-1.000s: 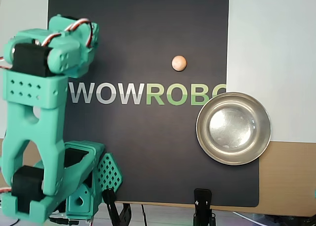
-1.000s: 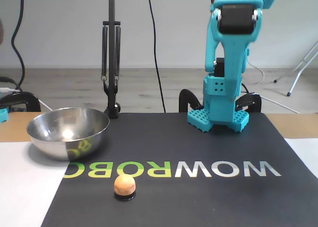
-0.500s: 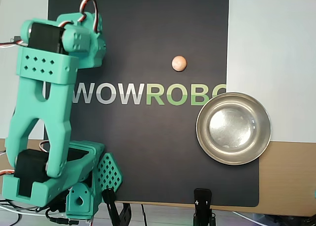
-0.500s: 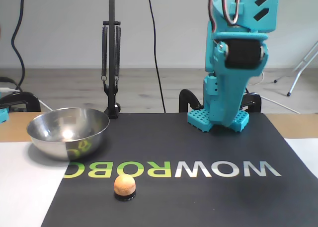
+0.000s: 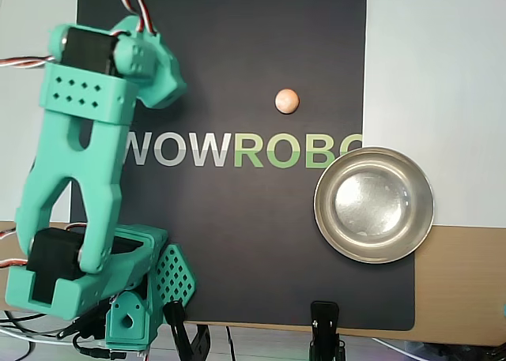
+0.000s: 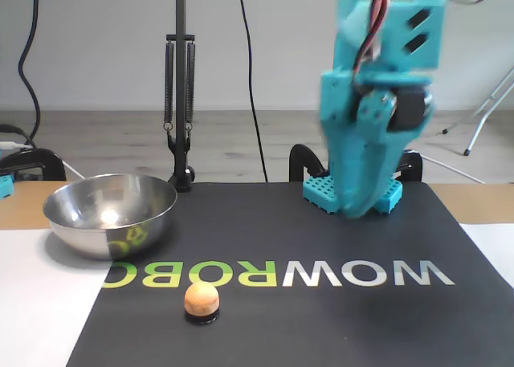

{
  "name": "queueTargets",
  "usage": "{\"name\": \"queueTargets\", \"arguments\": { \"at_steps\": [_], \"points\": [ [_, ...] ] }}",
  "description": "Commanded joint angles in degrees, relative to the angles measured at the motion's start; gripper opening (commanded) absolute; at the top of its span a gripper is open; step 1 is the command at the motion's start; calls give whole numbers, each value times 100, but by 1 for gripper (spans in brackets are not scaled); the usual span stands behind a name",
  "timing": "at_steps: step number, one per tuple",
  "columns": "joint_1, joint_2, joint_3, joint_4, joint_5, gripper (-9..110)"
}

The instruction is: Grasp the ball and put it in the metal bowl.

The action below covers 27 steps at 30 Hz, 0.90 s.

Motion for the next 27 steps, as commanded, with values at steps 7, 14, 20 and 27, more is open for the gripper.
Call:
{"name": "queueTargets", "arguments": {
  "at_steps": [7, 14, 20, 27],
  "points": [
    [193, -123, -246, -44, -1573, 0],
    [483, -141, -255, -44, -2065, 0],
    [712, -281, -492, -9, -2065, 0],
    [1187, -853, -1318, 18, -2065, 0]
  ]
}}
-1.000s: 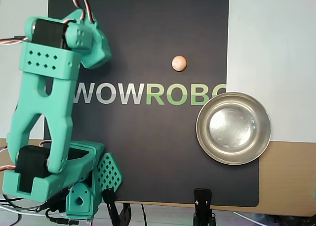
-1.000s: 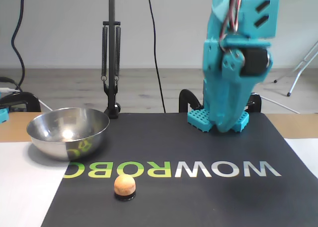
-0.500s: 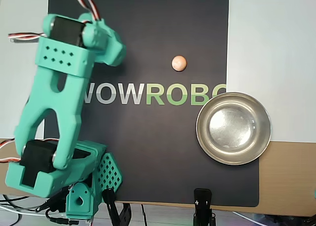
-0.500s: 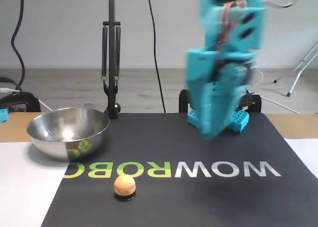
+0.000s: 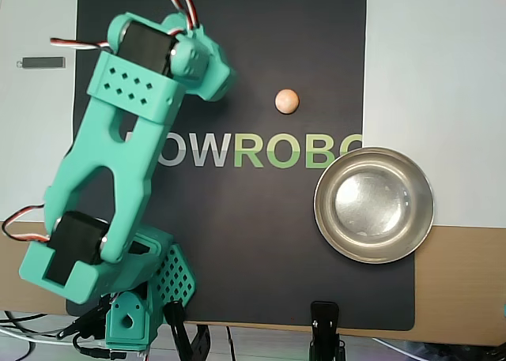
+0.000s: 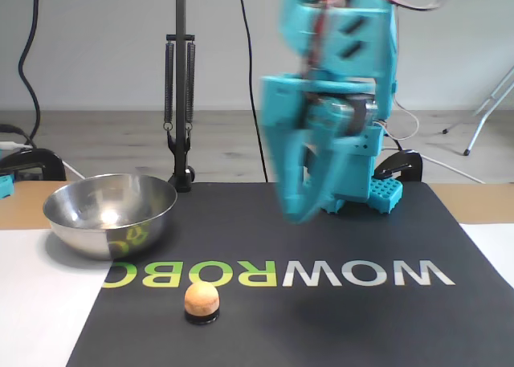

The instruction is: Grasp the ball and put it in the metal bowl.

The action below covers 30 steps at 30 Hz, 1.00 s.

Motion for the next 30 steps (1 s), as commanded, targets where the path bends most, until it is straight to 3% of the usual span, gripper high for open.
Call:
{"name": "queueTargets", "arguments": {
  "at_steps": [1, 30],
  "points": [
    [220, -105, -413, 18, -26, 0],
    [1433, -791, -457, -53, -835, 0]
  ]
}}
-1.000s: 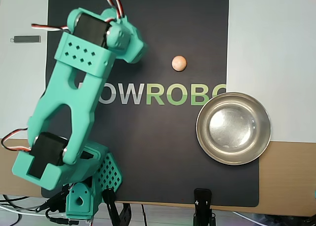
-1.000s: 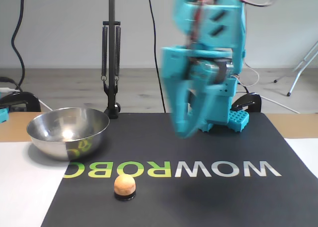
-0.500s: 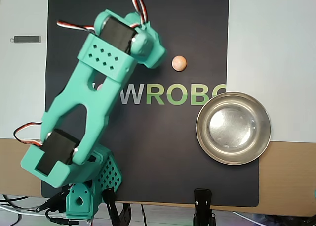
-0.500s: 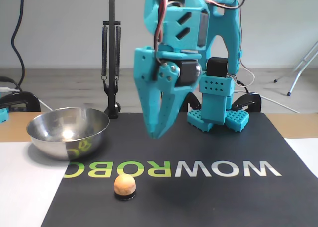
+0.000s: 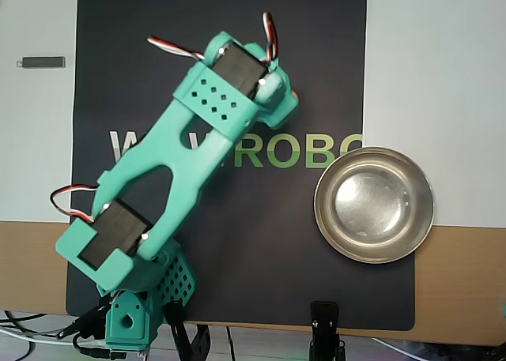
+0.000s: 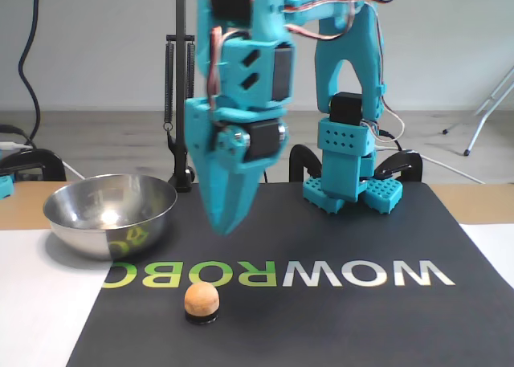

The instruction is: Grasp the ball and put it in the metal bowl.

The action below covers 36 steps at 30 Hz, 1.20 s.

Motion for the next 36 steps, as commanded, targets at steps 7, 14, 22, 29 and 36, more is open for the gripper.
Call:
{"name": "queueTargets", "arguments": {
  "at_steps": [7, 14, 22, 29, 36],
  "points": [
    [88, 18, -343, -44, -26, 0],
    [211, 9, -431, -44, -26, 0],
    [308, -158, -615, -18, 9, 6],
    [439, -466, -932, 26, -9, 26],
    [457, -466, -923, -35, 26, 27]
  ]
}}
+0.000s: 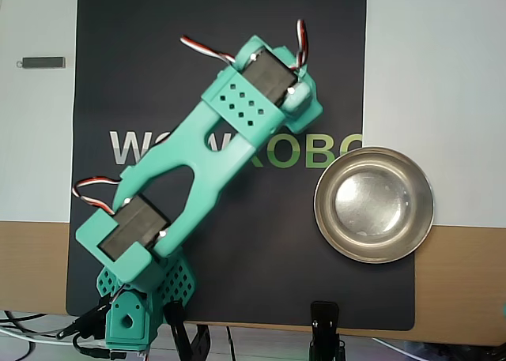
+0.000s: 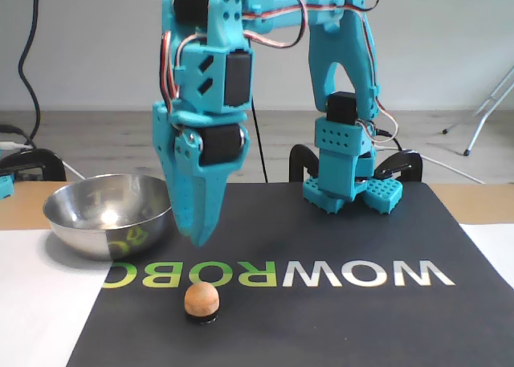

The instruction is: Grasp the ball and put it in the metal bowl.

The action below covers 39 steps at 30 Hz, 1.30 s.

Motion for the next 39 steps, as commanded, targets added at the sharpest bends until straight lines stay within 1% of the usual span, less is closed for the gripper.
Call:
{"name": "queueTargets", "arguments": {
  "at_steps": [1, 10, 14, 17, 33, 36, 39],
  "points": [
    [0, 53, -229, -35, 26, 27],
    [-26, 62, -229, -35, 26, 30],
    [-18, 53, -202, -35, 26, 49],
    [-18, 53, -176, -35, 26, 55],
    [-9, 44, -167, -35, 53, 54],
    [-9, 44, -220, -35, 396, 55],
    [-18, 44, -229, -35, 422, 55]
  ]
}}
